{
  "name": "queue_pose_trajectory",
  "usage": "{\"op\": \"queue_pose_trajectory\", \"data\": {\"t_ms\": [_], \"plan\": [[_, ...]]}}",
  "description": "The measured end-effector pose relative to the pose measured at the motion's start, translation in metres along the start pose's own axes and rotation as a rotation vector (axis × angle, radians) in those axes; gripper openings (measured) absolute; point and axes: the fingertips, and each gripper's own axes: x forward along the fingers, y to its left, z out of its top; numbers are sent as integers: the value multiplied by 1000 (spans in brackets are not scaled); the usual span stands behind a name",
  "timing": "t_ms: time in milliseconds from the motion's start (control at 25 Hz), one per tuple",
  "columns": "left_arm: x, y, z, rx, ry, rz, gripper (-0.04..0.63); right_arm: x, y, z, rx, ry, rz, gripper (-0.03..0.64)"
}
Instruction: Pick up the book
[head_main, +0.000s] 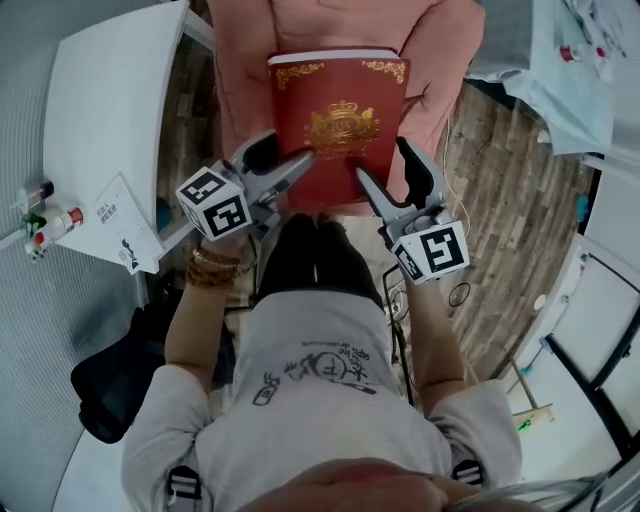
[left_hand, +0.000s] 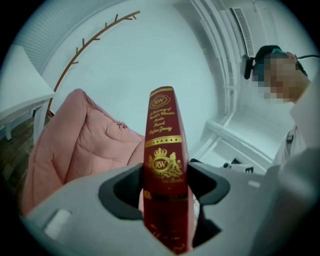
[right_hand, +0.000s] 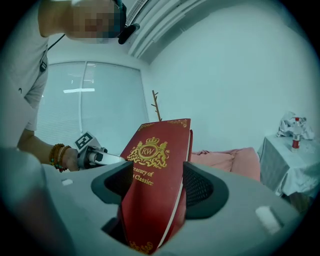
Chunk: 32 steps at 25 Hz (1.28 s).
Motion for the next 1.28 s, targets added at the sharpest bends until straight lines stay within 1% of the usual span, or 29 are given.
{"op": "queue_pose_trajectory", "data": {"t_ms": [280, 560, 720, 840, 1000, 1200, 1280], "plan": [[-37, -63, 36, 49, -48, -6, 268, -31, 41, 63, -47, -48, 22, 314], [-54, -116, 70, 78, -92, -17, 268, -58, 62, 118, -87, -93, 33, 313], [-63, -145, 87, 110, -124, -21, 270, -73, 73, 148, -105, -124, 30, 311], [-72, -160, 91, 130, -133, -24, 270, -80, 82, 161, -121, -140, 34, 311], [-86, -173, 90, 119, -128, -42, 270, -92, 101, 168, -137, -145, 43, 310], [-91, -198, 93, 154, -134, -67, 270, -114, 110, 178, -150, -166, 22, 311], [-91, -210, 91, 157, -139, -81, 270, -125, 113, 183, -156, -178, 16, 311]]}}
